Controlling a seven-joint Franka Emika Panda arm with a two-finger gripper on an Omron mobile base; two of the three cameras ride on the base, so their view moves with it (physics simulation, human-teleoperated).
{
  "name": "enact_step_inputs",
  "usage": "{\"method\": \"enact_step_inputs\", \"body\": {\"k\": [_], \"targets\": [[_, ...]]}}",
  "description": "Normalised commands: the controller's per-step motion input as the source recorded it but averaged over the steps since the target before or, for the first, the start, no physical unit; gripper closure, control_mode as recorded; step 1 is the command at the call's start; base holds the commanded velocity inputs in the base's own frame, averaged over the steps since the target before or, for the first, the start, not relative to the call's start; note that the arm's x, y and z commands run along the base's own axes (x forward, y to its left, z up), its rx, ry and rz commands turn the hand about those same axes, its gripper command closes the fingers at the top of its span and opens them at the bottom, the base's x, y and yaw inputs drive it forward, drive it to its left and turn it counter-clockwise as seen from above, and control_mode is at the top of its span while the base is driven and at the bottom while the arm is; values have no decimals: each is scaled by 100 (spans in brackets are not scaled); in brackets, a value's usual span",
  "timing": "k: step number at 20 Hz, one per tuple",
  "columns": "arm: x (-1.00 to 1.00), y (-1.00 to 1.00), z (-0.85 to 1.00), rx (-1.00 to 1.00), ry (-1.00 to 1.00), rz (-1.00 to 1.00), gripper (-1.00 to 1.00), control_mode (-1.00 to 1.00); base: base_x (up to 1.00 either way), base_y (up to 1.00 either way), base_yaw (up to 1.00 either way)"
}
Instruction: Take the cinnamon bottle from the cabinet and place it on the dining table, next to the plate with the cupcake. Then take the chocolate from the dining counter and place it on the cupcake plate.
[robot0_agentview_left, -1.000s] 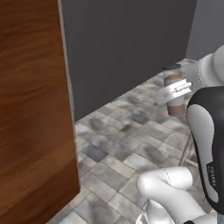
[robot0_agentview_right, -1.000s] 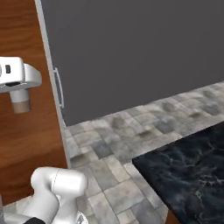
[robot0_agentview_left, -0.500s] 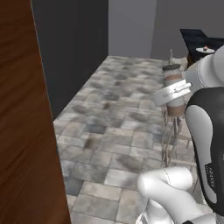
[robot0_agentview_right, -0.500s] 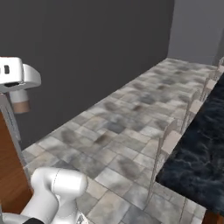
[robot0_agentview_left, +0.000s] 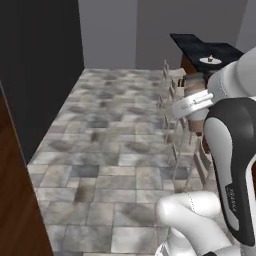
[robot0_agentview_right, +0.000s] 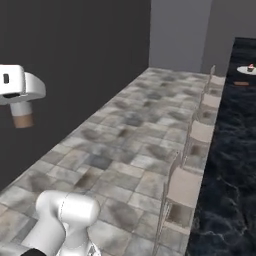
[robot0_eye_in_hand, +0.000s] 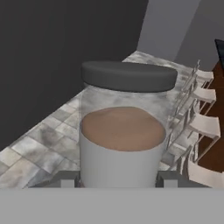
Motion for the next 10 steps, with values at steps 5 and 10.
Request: {"method": "enact_step_inputs", "body": {"k": [5, 10], "targets": [[0, 0, 0, 0, 0, 0, 100, 100, 100, 0, -6], [0, 0, 0, 0, 0, 0, 100, 100, 100, 6, -10]]}}
